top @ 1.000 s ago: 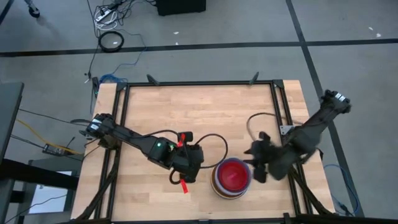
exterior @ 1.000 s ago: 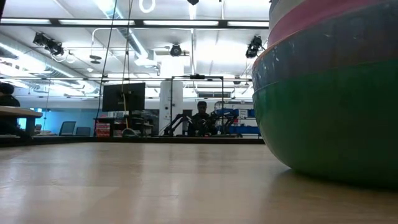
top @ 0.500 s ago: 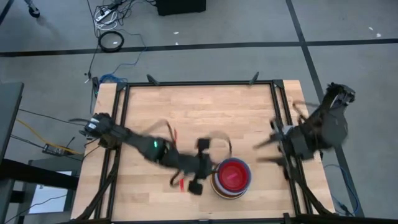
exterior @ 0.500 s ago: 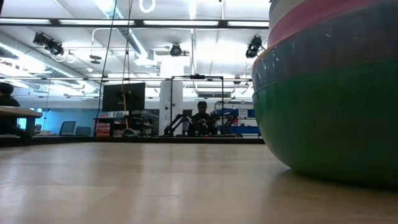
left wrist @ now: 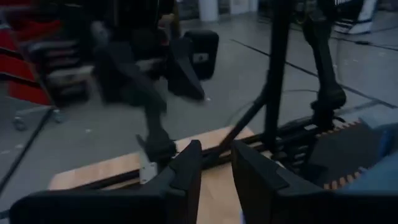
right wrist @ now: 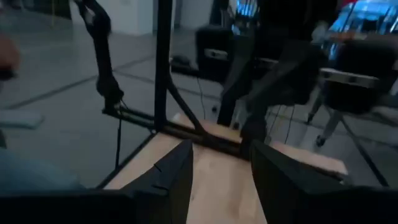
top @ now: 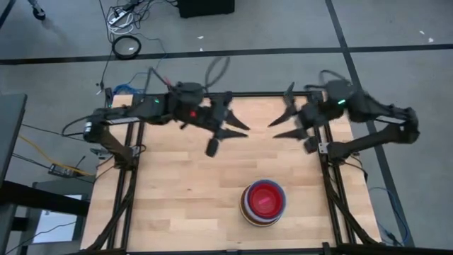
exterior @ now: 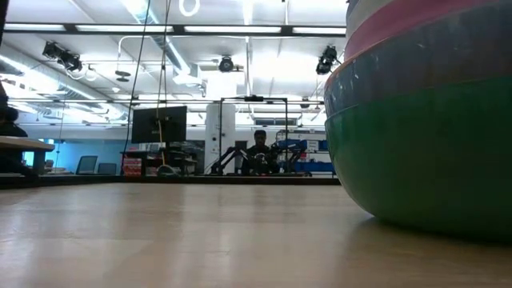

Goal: Nest bowls inside each other
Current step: Return to Home Position

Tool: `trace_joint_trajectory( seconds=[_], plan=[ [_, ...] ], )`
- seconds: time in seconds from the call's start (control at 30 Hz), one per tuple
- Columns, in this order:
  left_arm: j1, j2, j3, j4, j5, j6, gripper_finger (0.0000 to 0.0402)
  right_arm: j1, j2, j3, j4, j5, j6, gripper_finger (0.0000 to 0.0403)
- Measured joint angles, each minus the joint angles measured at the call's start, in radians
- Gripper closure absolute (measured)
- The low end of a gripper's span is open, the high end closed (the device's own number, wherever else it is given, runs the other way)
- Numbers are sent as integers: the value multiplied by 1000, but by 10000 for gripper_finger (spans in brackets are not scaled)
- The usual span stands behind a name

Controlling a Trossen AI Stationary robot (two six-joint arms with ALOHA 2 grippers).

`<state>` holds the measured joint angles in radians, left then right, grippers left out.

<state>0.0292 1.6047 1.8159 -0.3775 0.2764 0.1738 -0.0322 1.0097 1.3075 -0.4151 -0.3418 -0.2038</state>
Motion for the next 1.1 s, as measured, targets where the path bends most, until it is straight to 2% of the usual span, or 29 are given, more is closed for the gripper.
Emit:
trace_joint_trajectory(
  seconds=[0.1, 0.2, 0.27, 0.43, 0.63, 0.83, 0.97, 1.1],
  plan=[
    [27, -88, -84, 2, -1, -1, 306, -47, -103, -33, -1, -75, 2, 254],
    [29, -206, -229, 43, -2, -20, 306, -38, -226, -117, 6, -83, 37, 254],
    [17, -314, -376, 126, -17, -54, 306, -21, -313, -214, 48, -80, 81, 254],
    [-54, -540, -775, 464, -98, -134, 306, 30, -503, -538, 337, -58, 201, 254],
    [-157, -699, -1115, 771, -214, -181, 306, 63, -600, -830, 566, 21, 263, 254],
    [-220, -776, -1281, 847, -366, -180, 306, 70, -603, -948, 646, 92, 273, 254],
    [-222, -829, -1322, 843, -377, -183, 306, 68, -622, -942, 629, 94, 272, 254],
    [-237, -962, -1318, 816, -380, -151, 306, 56, -708, -864, 524, 90, 246, 254]
  ],
)
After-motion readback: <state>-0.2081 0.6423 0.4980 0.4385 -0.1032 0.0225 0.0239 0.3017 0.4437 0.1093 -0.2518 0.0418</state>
